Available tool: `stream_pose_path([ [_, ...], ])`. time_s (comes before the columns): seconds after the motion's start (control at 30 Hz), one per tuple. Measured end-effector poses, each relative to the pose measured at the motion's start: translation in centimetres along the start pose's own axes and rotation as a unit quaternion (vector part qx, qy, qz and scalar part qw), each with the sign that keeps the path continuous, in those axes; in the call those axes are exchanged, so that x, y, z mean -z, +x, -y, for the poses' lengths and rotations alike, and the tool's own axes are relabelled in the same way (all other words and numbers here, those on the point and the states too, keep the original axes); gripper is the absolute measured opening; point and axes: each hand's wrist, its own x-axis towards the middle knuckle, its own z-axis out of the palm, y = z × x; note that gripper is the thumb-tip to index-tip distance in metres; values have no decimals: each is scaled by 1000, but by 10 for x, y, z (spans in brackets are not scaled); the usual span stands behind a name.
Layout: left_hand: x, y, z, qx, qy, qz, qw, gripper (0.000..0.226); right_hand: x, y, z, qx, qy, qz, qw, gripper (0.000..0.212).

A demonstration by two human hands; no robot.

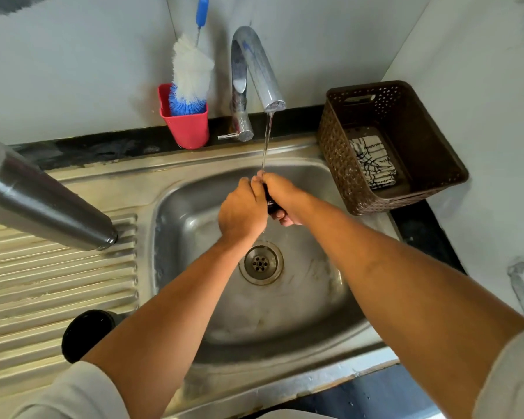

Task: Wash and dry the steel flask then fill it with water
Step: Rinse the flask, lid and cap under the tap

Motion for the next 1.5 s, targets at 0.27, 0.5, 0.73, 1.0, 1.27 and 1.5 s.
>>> stream_pose_path([
  [0.27,0,36,11,274,-423,182,844,55,-26,18,-36,329,-229,-191,896,32],
  [0.5,-8,6,9,-73,37,19,996,36,-5,35,-14,-19,158,-61,985,44],
  [0.73,-11,9,16,0,-143,20,990,36,-14,30,-20,162,85,-92,979,33],
  [1.0,-7,21,27,157,-307,30,938,44,-6,22,-39,175,137,-42,974,18],
  [1.27,-1,6,17,244,-476,168,828,47,-8,15,-51,190,232,-1,954,33],
  [1.5,-5,2,18,252,-454,148,842,48,5,14,-53,319,-170,-164,918,18],
])
